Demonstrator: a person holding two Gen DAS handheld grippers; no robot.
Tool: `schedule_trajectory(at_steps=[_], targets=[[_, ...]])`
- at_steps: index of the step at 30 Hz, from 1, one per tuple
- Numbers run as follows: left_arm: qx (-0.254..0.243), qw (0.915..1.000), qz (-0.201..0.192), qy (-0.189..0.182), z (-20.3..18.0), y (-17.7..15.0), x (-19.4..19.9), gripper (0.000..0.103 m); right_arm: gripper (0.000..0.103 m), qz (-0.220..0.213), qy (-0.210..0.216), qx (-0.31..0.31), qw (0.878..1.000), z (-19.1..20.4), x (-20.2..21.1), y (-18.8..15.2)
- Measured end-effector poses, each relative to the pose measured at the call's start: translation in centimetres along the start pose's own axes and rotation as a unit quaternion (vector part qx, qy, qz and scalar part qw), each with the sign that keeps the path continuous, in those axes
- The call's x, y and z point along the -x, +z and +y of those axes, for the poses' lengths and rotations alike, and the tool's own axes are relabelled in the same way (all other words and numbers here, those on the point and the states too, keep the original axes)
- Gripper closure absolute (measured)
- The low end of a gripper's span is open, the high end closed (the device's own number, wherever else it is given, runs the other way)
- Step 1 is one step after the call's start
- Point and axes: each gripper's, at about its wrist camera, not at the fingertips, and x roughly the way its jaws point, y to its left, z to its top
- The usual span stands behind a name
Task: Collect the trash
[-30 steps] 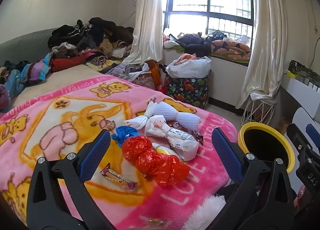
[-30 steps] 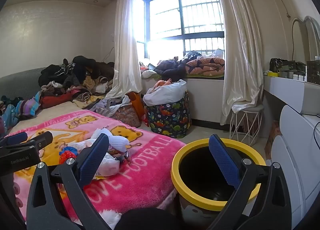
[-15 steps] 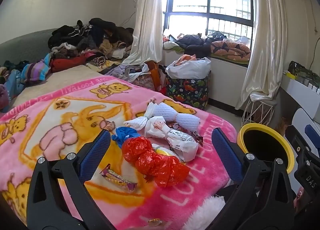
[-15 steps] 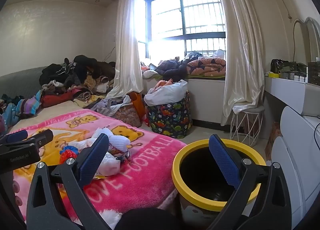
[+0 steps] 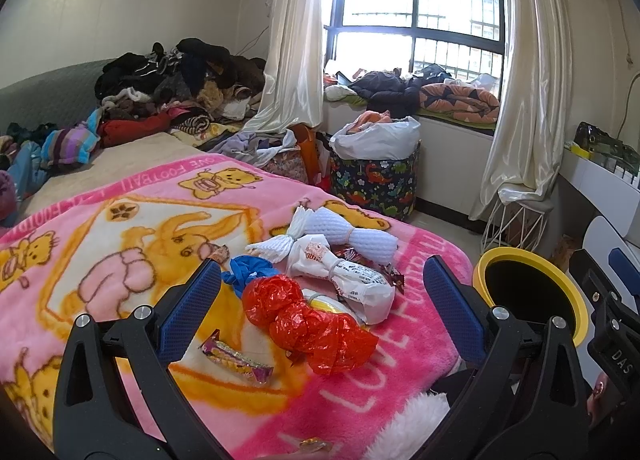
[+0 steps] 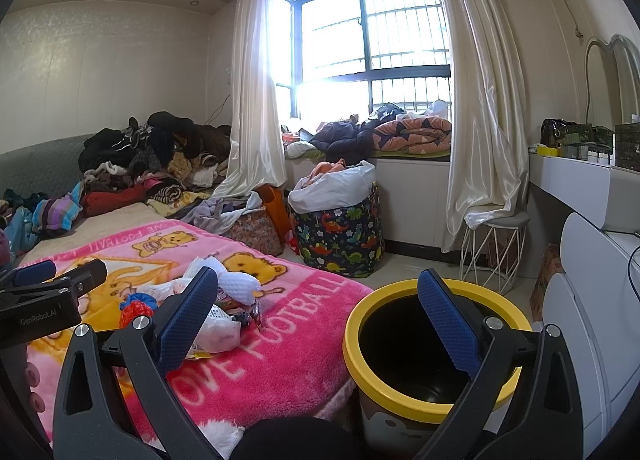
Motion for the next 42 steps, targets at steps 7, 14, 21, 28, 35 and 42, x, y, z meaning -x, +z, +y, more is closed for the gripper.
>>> schedule_trajectory(at_steps=[7, 14, 21, 28, 35, 42], targets=[[-0.001, 1.0000, -0.001, 0.000, 0.0, 0.0, 0.0, 0.011, 0.006, 0.000, 0.000, 0.000, 1.000, 0.0, 0.0, 0.0], [0.000, 1.0000, -0.001, 0.000, 0.0, 0.0, 0.0, 0.011, 0.006, -0.001, 0.000, 0.000, 1.000, 0.0, -0.1, 0.0], [0.000, 1.0000, -0.002, 0.000, 0.0, 0.0, 0.0, 0.011, 0.006, 0.000, 0.002, 0.000, 1.000, -0.1, -0.2, -0.1], [0.000, 1.0000, -0.005, -0.002, 0.0, 0.0, 0.0, 0.011, 0.006, 0.002, 0.007, 0.000, 1.000, 1.0, -0.4, 0.1], [0.006, 1.0000, -0.004, 0.001, -0.1, 1.1, -1.1, 0.011, 0.006, 0.010, 0.024, -0.002, 1.000, 1.1, -0.4, 0.2], [0.021, 0.9995, -0.009, 0.022, 2.5, 1.8, -0.4, 0.011, 0.006, 0.020, 0.056, 0.015, 0.998, 2.3, -1.5, 0.6]])
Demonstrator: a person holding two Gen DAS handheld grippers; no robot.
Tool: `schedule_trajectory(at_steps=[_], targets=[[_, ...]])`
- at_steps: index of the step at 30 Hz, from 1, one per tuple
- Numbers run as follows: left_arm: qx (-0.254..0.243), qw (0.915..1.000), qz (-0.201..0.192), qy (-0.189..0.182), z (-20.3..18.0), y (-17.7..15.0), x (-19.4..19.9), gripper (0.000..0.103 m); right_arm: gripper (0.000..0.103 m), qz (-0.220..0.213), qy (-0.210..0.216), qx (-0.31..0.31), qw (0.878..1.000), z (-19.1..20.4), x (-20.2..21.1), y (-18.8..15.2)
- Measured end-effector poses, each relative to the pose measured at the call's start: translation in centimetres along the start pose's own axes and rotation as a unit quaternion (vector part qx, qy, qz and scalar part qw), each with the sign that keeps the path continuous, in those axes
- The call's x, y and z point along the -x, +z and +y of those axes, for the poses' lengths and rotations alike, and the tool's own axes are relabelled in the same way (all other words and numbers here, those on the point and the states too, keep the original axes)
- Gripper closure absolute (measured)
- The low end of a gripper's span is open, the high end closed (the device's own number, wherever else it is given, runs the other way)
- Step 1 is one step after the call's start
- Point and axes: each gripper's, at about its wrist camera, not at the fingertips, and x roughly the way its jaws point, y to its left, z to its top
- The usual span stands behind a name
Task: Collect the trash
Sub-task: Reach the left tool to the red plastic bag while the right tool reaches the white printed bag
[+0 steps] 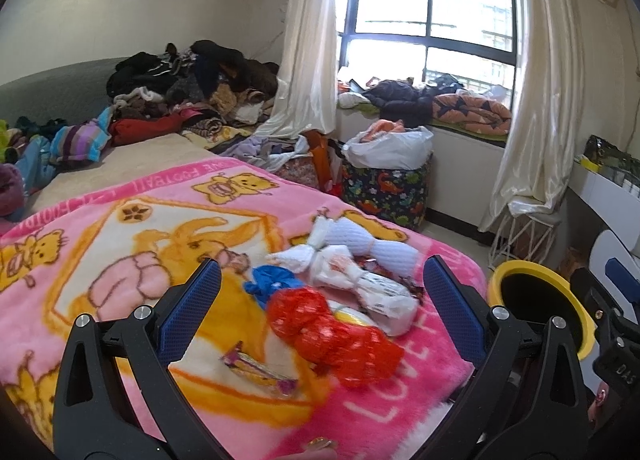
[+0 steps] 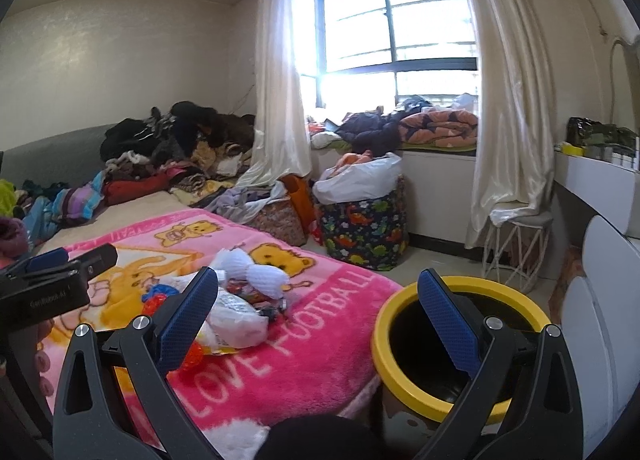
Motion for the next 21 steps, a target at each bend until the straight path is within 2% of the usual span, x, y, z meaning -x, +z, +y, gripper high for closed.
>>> schedule_trajectory(at_steps=[14, 17, 21], targets=[[0.046, 0.9973, 0.000, 0.058, 6.5, 0.6, -1.1, 0.011, 0.006, 0.035, 0.095, 0.028, 0.994, 5.3, -4.3, 1.6], [0.058, 0.9965, 0.011, 0.060, 8.0, 0.7, -1.8, 0.011, 0.006, 0.050, 0.115, 0.035, 0.992, 6.4, -5.6, 1.7], [0.070, 0.9962, 0.035, 0.038, 10.0, 0.7, -3.3, 0.011, 0.006, 0.083, 0.140, 0.040, 0.986, 7.0, -8.2, 2.0]])
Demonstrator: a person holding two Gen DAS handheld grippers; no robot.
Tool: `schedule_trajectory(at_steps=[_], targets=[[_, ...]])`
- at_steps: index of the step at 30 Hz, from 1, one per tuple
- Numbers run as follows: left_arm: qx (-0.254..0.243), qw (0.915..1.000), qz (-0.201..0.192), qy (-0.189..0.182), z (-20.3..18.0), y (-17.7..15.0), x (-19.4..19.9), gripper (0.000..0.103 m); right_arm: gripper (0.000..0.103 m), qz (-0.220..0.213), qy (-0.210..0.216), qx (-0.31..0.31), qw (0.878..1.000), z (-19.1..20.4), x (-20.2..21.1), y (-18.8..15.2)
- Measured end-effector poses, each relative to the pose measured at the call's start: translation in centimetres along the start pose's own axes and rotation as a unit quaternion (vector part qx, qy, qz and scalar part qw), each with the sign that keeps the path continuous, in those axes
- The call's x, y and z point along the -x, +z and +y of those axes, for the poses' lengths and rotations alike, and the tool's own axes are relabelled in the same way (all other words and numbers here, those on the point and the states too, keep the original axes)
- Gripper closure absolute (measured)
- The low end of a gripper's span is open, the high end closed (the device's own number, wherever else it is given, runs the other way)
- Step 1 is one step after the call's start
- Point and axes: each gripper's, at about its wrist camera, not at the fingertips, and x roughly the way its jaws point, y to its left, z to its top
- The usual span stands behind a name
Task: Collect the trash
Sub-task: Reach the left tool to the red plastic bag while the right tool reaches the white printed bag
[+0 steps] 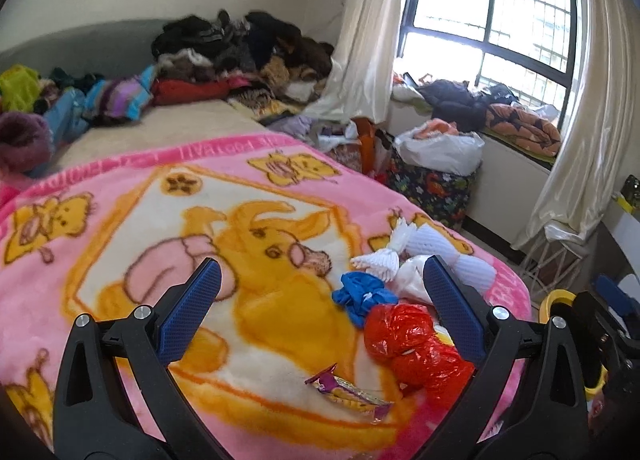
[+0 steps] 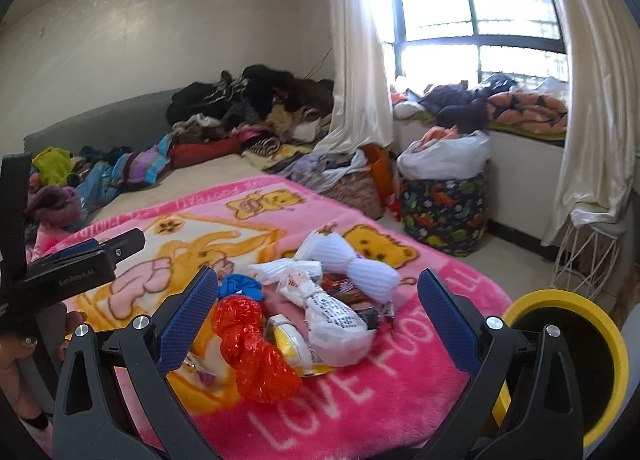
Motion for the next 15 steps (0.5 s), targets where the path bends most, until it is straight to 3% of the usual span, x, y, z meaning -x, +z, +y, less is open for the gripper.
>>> schedule_trajectory(at_steps=[6, 10, 15], targets=[[0.001, 0.9972, 0.045, -0.059, 0.4, -0.2, -2.5, 0.011, 0.006, 0.056, 0.000, 0.022, 0.998, -1.4, -4.3, 0.2], [-0.025, 0.9938, 0.077, -0.077, -1.3, -0.9, -4.2, 0.011, 0.006, 0.105, 0.012, 0.038, 0.994, -2.5, -6.8, -0.9], [-0.030, 0.9860, 0.129, -0.102, -2.6, -2.1, -6.7, 0.015, 0.018, 0.170, 0.032, 0.039, 0.984, -3.6, -10.1, -2.3]])
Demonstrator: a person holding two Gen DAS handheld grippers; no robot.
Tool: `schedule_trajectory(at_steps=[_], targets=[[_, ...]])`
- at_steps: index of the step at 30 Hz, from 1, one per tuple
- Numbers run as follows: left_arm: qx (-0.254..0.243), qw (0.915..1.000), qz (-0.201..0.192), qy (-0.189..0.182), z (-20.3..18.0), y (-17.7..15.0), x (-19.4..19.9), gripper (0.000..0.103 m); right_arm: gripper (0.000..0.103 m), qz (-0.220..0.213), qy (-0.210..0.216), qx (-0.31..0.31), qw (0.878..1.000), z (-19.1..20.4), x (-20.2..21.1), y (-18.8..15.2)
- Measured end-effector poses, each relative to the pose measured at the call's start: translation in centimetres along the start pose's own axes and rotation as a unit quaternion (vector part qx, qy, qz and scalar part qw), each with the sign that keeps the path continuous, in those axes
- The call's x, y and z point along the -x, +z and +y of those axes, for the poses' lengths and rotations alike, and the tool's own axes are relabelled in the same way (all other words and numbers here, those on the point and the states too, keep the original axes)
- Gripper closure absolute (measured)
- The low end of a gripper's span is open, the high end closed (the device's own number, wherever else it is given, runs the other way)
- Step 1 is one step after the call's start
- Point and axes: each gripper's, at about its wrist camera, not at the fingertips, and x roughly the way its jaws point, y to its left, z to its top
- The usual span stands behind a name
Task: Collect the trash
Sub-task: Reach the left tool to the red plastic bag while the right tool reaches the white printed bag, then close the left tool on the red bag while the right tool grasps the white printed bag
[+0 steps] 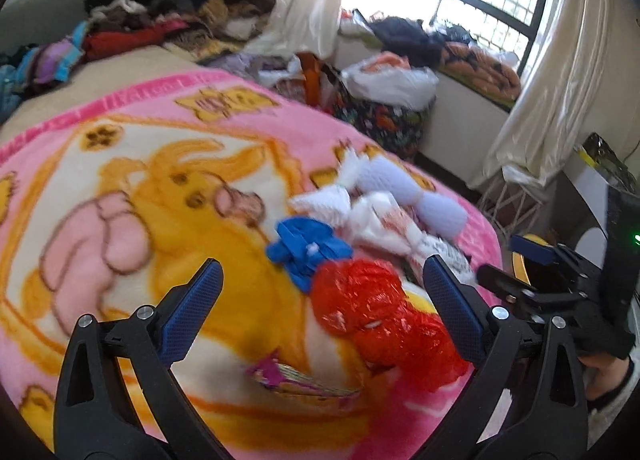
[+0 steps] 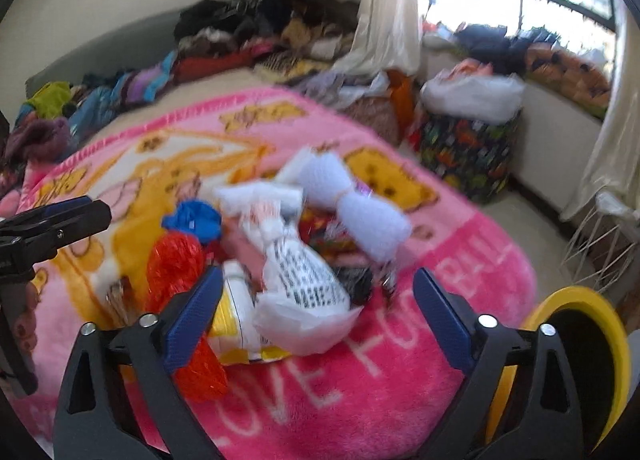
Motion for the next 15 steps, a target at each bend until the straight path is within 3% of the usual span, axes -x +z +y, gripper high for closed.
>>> schedule_trajectory(at_steps=[5, 8, 10, 12, 15], targets=[[0.005, 0.9985, 0.050, -0.023, -0.5, -0.7, -2.3, 0.026, 0.030, 0.044, 0.018, 0.005, 0.999, -0.1, -2.8, -0.3], [0.010, 0.9962, 0.079, -0.036, -1.0, -1.5, -3.5, 0.033, 0.049, 0.061, 0.039, 0.003, 0.997, -0.1, -3.6, -0.4], [0.005, 0.9950, 0.092, -0.040, -1.5, -2.1, -4.1, 0.035, 0.055, 0.062, 0.048, 0.006, 0.997, 0.0, -3.6, -0.4], [0.005, 0.9942, 0.099, -0.042, -1.8, -2.5, -4.4, 0.044, 0.063, 0.058, 0.053, 0.005, 0.997, -0.1, -3.4, -0.5], [-0.004, 0.9931, 0.106, -0.049, -2.3, -2.8, -5.0, 0.055, 0.067, 0.047, 0.061, -0.016, 0.997, -1.0, -2.9, -0.6]])
